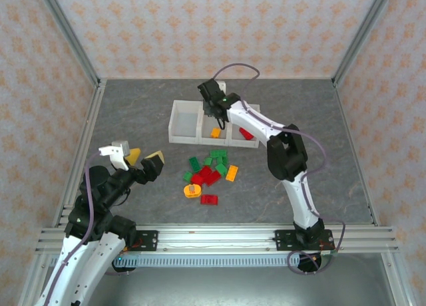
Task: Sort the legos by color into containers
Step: Place the lego in the container.
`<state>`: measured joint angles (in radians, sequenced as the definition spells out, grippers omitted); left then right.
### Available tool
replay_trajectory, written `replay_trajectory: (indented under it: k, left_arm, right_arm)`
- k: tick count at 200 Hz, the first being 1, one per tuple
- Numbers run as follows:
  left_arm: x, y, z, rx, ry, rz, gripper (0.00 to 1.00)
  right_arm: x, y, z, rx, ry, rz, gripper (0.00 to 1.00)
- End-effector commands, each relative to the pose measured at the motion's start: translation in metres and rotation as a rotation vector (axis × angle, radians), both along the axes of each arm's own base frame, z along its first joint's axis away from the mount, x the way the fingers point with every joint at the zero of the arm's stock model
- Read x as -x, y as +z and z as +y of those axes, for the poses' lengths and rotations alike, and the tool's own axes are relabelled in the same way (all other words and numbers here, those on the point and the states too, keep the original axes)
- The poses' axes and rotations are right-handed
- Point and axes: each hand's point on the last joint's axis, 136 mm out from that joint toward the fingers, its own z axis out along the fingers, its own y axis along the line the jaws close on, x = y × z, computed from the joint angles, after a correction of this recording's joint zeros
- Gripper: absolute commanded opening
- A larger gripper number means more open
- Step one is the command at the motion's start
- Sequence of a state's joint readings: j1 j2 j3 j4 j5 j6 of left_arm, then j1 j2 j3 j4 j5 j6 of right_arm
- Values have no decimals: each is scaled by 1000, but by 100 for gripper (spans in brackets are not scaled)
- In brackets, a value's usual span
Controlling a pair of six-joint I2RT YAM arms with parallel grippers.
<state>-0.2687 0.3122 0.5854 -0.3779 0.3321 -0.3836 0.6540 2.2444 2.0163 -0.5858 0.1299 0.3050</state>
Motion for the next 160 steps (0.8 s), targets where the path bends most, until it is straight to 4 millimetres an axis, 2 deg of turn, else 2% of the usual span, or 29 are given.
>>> replay_trajectory:
  k: [1,25,45,64,85,111,128,142,160]
  left_arm:
    - [-3,2,-1,-5,2,-18,99]
    - [-7,-1,2,-10,24,-1,99]
    - [-9,-5,1,-16,23,17,99]
    - [-10,-8,-2,-18,9,27,99]
    - [-9,-6,-4,-15,-5,17,99]
    - [-8,-3,-1,-13,7,6,99]
    - [-9,-4,5,-15,42,11,99]
    - [-10,-4,4,-16,42,13,99]
    - [-10,-5,3,-18,34,20,99]
  right_arm:
    - [-1,2,2,44,26,24,44]
    - [0,-6,1,44,13,50,55]
    - [5,-4,0,31,7,69,68]
    - [18,14,-2,16,22,85,81]
    - [43,43,-2,24,93,73,93]
    - [93,83,5,108,293,4,97]
    - [136,92,13,230,512,-92,96]
    - [173,86,18,295,721,-163,96]
    - [228,56,12,357,1063,-193,95]
